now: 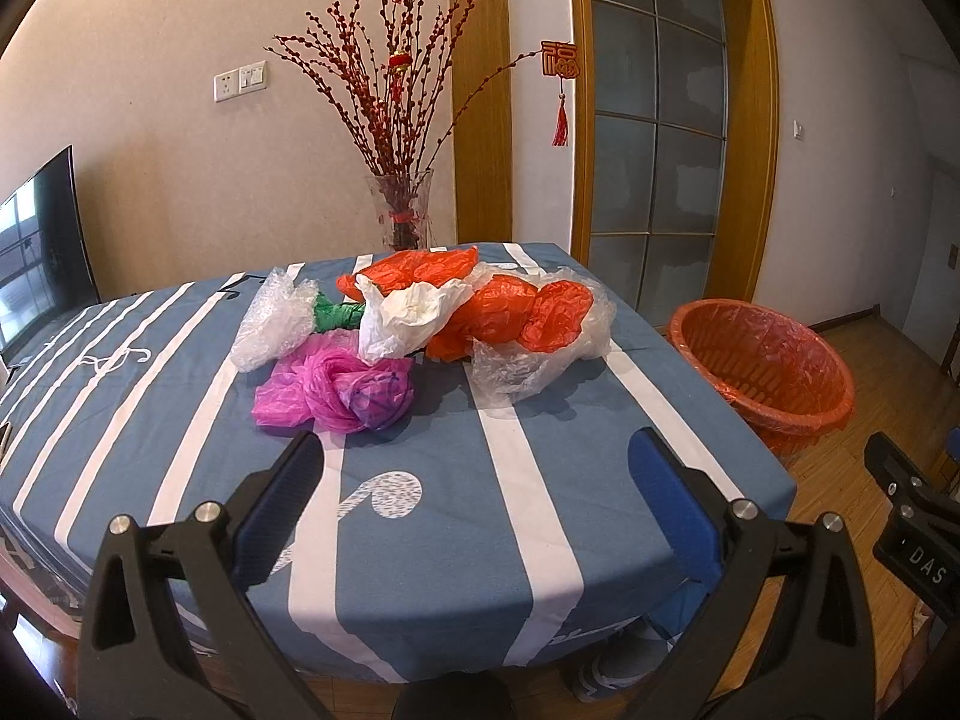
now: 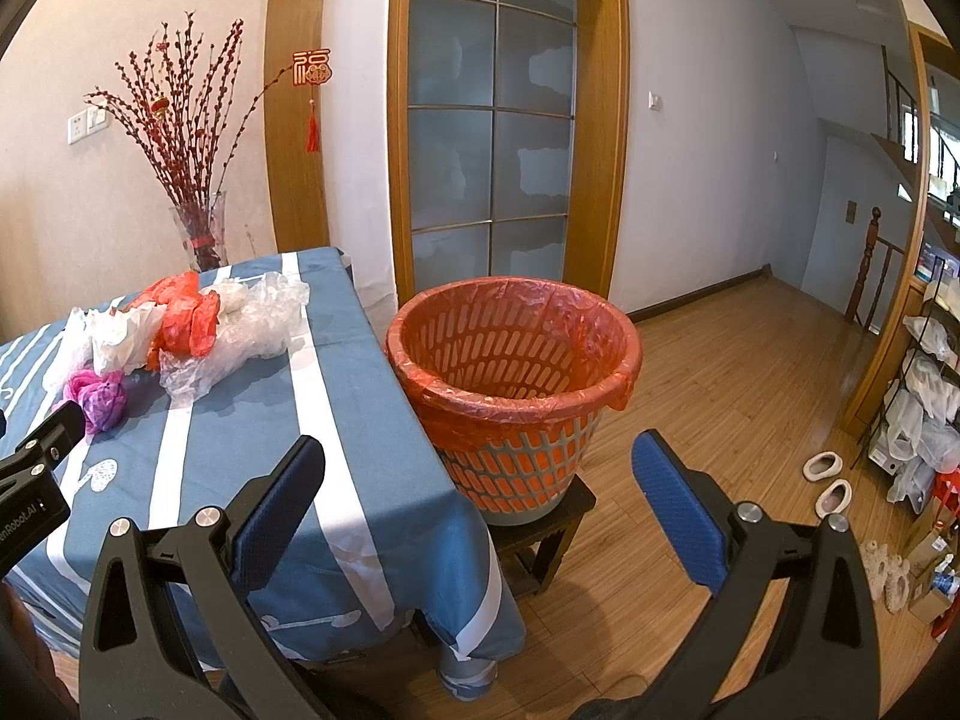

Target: Collect trash

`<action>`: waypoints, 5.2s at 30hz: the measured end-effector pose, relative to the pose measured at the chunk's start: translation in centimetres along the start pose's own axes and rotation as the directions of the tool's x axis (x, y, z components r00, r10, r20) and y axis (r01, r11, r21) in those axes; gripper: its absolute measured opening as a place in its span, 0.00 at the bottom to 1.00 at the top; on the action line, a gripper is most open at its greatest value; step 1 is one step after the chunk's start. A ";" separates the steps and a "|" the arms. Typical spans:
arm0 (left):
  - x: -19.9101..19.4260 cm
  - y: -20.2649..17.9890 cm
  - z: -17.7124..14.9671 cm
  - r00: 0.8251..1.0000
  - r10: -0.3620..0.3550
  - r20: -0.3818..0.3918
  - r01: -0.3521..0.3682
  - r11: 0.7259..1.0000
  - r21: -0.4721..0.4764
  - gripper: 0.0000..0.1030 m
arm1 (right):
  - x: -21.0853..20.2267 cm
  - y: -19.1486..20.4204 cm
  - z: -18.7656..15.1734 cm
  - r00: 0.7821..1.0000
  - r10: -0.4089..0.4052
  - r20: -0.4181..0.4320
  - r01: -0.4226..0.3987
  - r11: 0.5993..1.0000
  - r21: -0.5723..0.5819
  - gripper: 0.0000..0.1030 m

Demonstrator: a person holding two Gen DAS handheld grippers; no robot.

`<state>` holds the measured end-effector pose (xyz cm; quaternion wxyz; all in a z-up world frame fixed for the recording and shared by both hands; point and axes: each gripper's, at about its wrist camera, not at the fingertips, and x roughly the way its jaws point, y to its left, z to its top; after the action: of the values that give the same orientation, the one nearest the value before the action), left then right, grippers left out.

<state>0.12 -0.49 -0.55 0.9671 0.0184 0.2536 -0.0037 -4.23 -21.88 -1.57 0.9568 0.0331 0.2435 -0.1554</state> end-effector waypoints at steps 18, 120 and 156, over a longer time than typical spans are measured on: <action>-0.1 0.1 -0.2 1.000 -0.001 -0.004 0.001 1.000 -0.001 0.96 | 0.1 0.0 -0.1 1.000 0.000 -0.003 0.000 1.000 0.001 0.98; 18.2 6.7 6.2 0.970 0.040 -0.241 -0.046 0.999 -0.018 0.84 | 13.2 9.8 10.2 0.851 0.505 -0.143 -0.511 0.860 -0.005 0.27; 12.0 -7.3 15.9 0.929 -0.358 -0.090 0.354 0.933 -0.061 0.09 | 11.9 -6.4 10.7 0.967 0.253 0.015 -0.253 0.959 0.125 0.27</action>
<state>18.27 -8.34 7.09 0.9367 -0.0487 0.3008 -0.1724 8.54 -32.79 2.22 0.9646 0.1246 0.2275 -0.0469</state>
